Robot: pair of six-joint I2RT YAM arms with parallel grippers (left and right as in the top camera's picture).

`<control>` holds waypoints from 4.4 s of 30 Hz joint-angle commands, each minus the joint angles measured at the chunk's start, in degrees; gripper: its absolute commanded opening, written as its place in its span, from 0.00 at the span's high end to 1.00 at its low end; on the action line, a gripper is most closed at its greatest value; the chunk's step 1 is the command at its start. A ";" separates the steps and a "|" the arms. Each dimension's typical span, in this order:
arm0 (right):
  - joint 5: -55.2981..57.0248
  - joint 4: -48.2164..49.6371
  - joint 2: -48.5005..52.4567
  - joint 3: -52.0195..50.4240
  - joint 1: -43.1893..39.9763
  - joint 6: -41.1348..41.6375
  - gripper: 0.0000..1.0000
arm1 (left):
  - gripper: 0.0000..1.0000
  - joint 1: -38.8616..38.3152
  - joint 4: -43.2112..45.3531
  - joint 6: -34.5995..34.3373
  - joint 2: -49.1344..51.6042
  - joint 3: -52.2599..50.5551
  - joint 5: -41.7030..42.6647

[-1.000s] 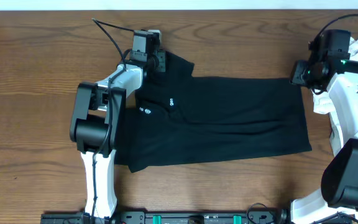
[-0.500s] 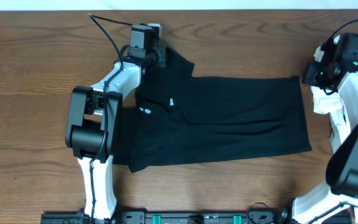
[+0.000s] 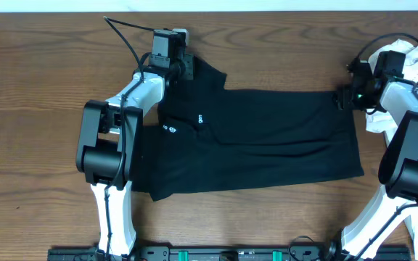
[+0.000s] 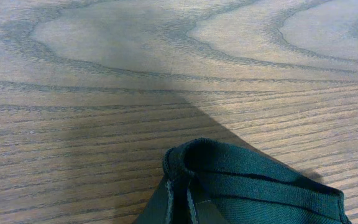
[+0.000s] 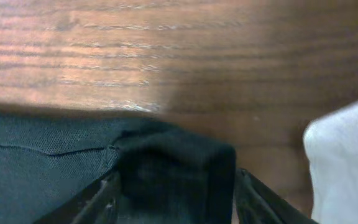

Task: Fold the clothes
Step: 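Grasp the black polo's upper right corner with the right gripper, then lift both top corners and fold the top edge down toward the bottom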

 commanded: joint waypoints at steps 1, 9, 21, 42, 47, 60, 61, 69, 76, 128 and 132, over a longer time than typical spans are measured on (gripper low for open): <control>-1.79 0.79 1.07 0.00 0.07 -7.58 0.39 | 0.93 0.28 -0.13 -0.09 -1.33 -0.17 0.28; -1.79 -0.17 1.64 -0.02 0.07 -7.54 0.66 | 0.93 0.28 -0.15 -0.11 -1.33 -0.17 0.28; -4.13 1.31 1.62 0.13 0.04 -7.52 0.99 | 0.94 0.31 -0.15 0.15 -1.46 -0.17 0.28; -6.73 5.79 1.51 0.35 0.02 -10.97 0.01 | 0.94 0.28 -1.53 0.33 -1.55 -0.17 -1.86; -7.32 4.13 -0.59 1.66 -0.66 -10.29 0.00 | 0.94 0.28 -2.78 0.35 -1.55 -0.17 -1.86; -10.97 0.17 -10.86 2.49 -1.62 -9.90 0.01 | 0.94 0.28 -2.82 0.33 -1.55 -0.17 -1.86; -10.60 -0.46 -11.54 2.49 -1.62 -10.25 0.01 | 0.94 0.28 -2.71 0.33 -1.55 -0.17 -1.86; -10.36 -4.35 -7.08 2.38 -0.83 -14.93 0.06 | 0.94 0.28 -1.90 0.31 -1.55 -0.17 -1.86; -10.64 -5.18 0.66 2.38 -0.26 -15.08 0.16 | 0.94 0.28 -1.92 0.31 -1.55 -0.17 -1.86; -15.82 -35.78 -9.33 13.70 0.26 -9.75 0.99 | 0.94 1.79 -47.87 1.81 -28.02 -0.17 -1.81; -15.02 -38.42 -9.33 13.68 0.61 -9.68 0.99 | 0.94 1.79 -54.36 1.07 -29.14 -0.17 -1.81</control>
